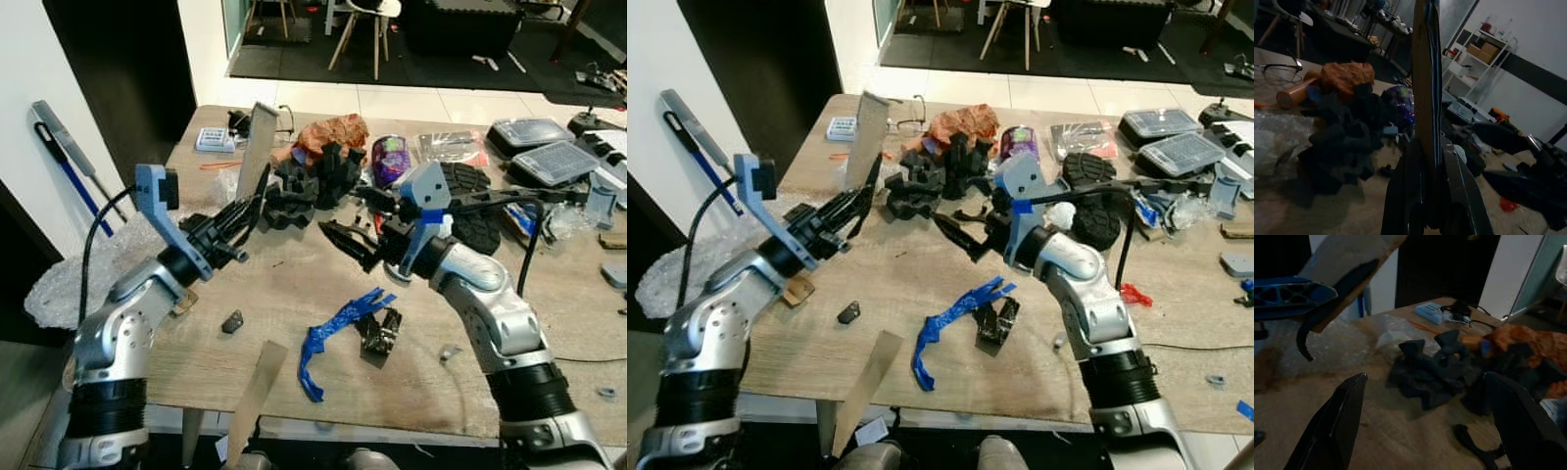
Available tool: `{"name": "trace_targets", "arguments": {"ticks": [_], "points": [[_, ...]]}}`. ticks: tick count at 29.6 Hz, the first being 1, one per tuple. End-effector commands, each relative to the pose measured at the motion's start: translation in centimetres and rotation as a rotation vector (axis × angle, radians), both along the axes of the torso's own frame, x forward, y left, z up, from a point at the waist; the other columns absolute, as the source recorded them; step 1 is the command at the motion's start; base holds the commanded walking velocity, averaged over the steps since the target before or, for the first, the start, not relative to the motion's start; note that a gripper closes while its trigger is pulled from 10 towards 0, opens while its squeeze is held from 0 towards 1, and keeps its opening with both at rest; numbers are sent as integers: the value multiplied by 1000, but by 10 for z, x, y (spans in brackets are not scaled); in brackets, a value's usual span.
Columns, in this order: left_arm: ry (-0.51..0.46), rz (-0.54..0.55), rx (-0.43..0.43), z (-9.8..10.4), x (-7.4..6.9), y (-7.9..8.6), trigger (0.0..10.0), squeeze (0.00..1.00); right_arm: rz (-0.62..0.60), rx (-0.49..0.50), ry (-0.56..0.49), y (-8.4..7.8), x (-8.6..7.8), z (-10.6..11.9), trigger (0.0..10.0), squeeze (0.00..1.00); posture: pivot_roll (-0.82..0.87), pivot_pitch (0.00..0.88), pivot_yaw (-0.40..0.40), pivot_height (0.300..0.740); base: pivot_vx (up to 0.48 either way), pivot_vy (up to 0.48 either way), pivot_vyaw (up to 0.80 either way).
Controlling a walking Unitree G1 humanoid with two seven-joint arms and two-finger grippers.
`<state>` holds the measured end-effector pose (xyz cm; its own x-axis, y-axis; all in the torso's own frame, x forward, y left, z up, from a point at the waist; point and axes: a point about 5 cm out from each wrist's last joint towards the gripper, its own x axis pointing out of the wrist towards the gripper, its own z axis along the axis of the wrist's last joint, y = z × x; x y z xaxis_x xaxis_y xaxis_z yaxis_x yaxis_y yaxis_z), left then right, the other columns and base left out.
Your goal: Picking trash to rubbish bin
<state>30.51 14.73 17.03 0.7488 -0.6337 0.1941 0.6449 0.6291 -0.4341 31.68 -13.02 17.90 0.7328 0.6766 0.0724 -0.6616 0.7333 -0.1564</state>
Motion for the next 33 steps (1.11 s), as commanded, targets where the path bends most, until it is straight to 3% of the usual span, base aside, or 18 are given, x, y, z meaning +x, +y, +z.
{"name": "trace_targets", "arguments": {"ticks": [1, 25, 33], "points": [[-2, 10, 9, -1, 2, -5, 10000, 0, -9, -7, 1, 0, -1, -5, 10000, 0, -13, 0, -4, 740, -307, 0, 0], [41, 51, 85, -32, 4, -15, 10000, 0, 9, 27, 22, 17, -2, -25, 10000, 0, -19, 0, -26, 740, -311, 0, 0], [43, 68, 115, -38, 6, -13, 10000, 0, -17, 78, 37, 14, 1, -29, 10000, 0, -13, 0, -24, 740, -321, 0, 0]]}}
